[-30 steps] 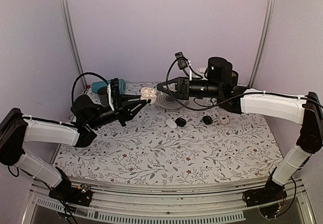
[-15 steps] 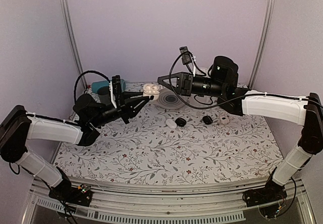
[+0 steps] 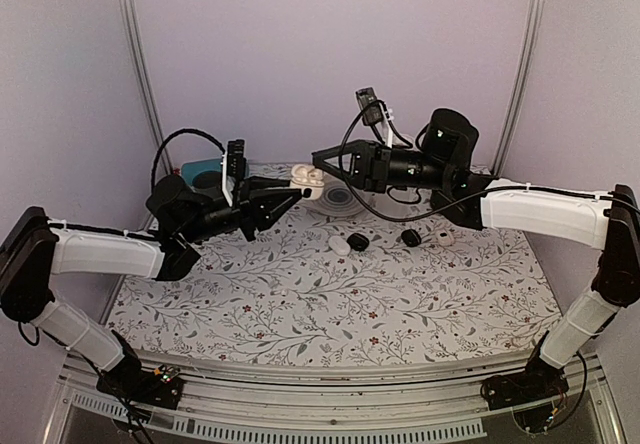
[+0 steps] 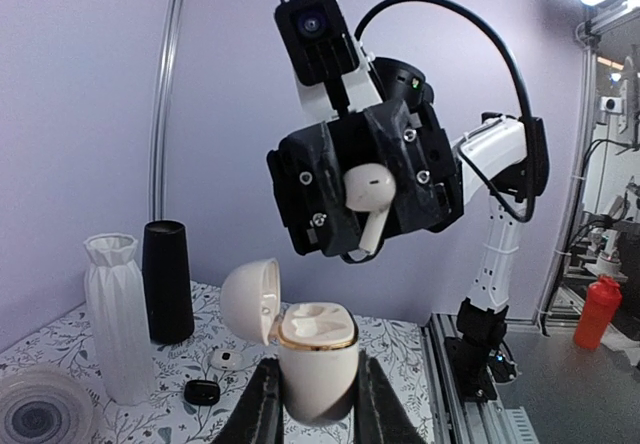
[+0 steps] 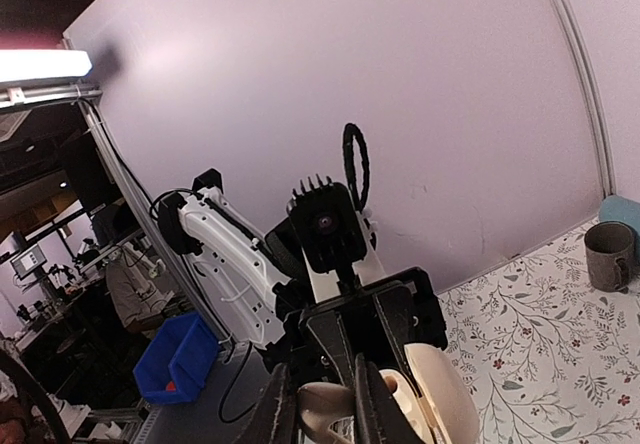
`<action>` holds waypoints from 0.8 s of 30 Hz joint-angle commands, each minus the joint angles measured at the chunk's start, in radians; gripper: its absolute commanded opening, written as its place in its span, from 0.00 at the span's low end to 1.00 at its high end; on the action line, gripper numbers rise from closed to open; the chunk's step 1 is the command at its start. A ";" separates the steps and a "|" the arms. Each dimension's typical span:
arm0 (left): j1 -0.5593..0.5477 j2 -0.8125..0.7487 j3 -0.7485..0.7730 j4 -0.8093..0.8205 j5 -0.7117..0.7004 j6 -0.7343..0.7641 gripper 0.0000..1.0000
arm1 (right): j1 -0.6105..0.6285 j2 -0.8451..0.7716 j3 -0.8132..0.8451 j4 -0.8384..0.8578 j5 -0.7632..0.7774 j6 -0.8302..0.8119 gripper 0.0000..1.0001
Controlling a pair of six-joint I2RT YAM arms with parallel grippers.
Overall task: Insert the wireless bluetooth earbuds into the charging case
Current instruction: Insert the right earbud into the right side groove of the charging case.
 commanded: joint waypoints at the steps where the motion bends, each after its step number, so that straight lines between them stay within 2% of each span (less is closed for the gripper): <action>1: -0.011 -0.014 0.025 -0.021 0.068 -0.045 0.00 | 0.010 -0.016 -0.004 0.043 -0.050 -0.022 0.18; 16: 0.017 -0.017 0.027 0.095 0.171 -0.198 0.00 | 0.011 -0.004 0.000 0.069 -0.142 -0.045 0.18; 24: 0.021 -0.008 0.025 0.159 0.184 -0.228 0.00 | 0.017 0.017 0.007 0.106 -0.191 -0.012 0.18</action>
